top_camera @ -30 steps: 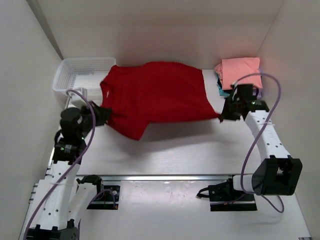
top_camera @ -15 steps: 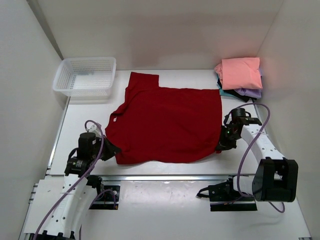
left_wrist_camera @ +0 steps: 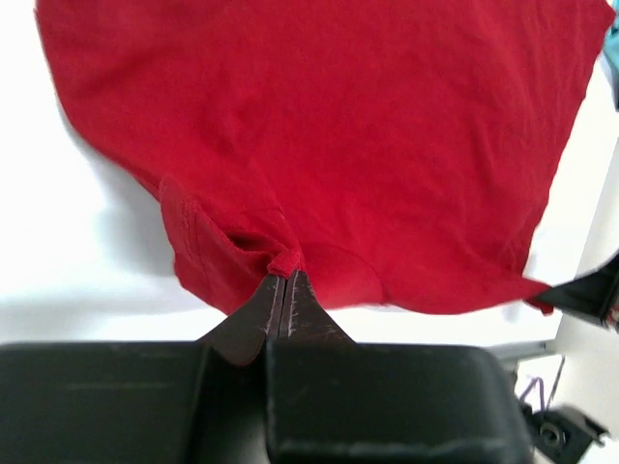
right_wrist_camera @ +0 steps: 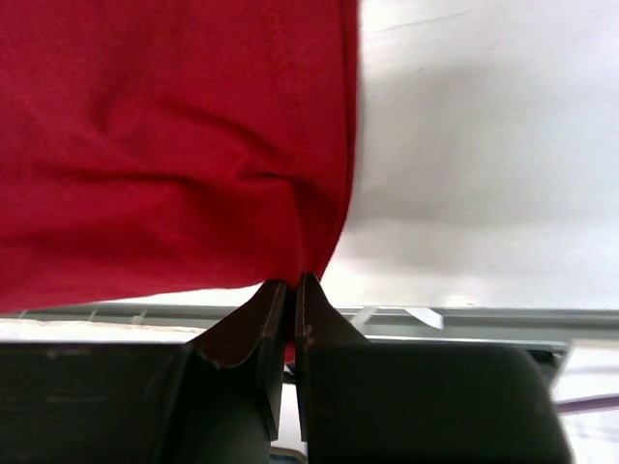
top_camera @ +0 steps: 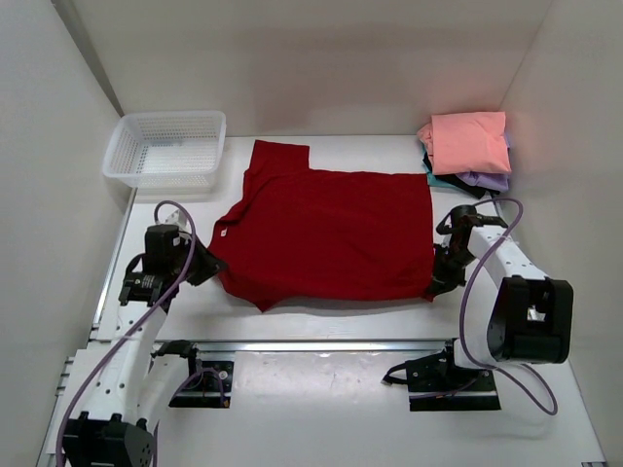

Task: Fold and stack the t-shirts
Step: Fold the flattened tshirt in 1/3 of the way

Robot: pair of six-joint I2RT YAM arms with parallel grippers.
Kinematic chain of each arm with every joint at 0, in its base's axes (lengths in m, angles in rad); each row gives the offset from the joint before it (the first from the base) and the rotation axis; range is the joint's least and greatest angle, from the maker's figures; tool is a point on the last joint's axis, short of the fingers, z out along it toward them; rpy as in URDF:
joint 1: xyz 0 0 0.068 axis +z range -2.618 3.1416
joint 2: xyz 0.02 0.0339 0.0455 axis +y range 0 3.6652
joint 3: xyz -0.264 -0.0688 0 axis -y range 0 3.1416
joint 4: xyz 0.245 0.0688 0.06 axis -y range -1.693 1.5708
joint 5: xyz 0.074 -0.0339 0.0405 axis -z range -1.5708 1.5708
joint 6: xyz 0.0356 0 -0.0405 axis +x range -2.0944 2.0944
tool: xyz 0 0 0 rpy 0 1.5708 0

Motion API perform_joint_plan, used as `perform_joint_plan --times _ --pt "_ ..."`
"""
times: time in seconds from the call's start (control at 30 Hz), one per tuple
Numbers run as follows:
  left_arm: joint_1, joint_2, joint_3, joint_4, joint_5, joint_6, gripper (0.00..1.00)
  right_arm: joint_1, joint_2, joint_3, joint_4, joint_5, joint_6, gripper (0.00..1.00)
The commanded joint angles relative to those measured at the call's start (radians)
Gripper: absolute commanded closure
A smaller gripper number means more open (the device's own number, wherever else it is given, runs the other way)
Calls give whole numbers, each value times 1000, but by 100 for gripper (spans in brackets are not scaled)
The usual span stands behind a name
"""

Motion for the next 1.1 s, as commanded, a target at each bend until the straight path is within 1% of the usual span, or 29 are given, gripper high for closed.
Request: perform_joint_plan --times 0.0,0.07,0.23,0.33,0.57,0.67,0.73,0.77,0.8,0.83,0.87,0.93,0.97,1.0,1.03,1.07 --pt "29 63 28 53 -34 28 100 -1 40 78 -26 68 -45 100" --pt "46 110 24 97 -20 8 100 5 78 111 -28 89 -60 100" --pt "66 238 53 229 4 2 100 3 170 241 -31 56 -89 100" --pt "72 311 82 274 12 5 100 8 222 290 -25 46 -95 100" --pt "70 468 192 332 32 20 100 26 353 426 -32 16 -124 100" --pt "69 563 244 344 36 39 100 29 396 463 -38 2 -123 100" --pt "70 600 278 361 43 49 100 32 426 483 -38 0 -126 95" --pt "101 644 297 408 58 30 84 31 457 512 -41 22 -114 85" --pt "104 666 307 439 79 16 76 34 457 525 -49 43 -105 81" --pt "107 675 317 456 85 10 76 34 465 534 -51 52 -102 80" --pt "115 695 321 502 113 -12 76 35 462 545 -52 87 -94 79" --pt "118 714 341 542 130 -30 72 40 463 557 -67 169 -69 78" --pt "118 729 349 561 130 -32 67 39 459 566 -74 181 -54 78" --pt "113 737 354 585 138 -35 60 36 462 562 -75 235 -46 78" --pt "116 737 357 591 145 -38 57 29 456 559 -78 235 -51 78" --pt "118 735 349 597 138 -38 57 26 442 539 -71 232 -42 84"
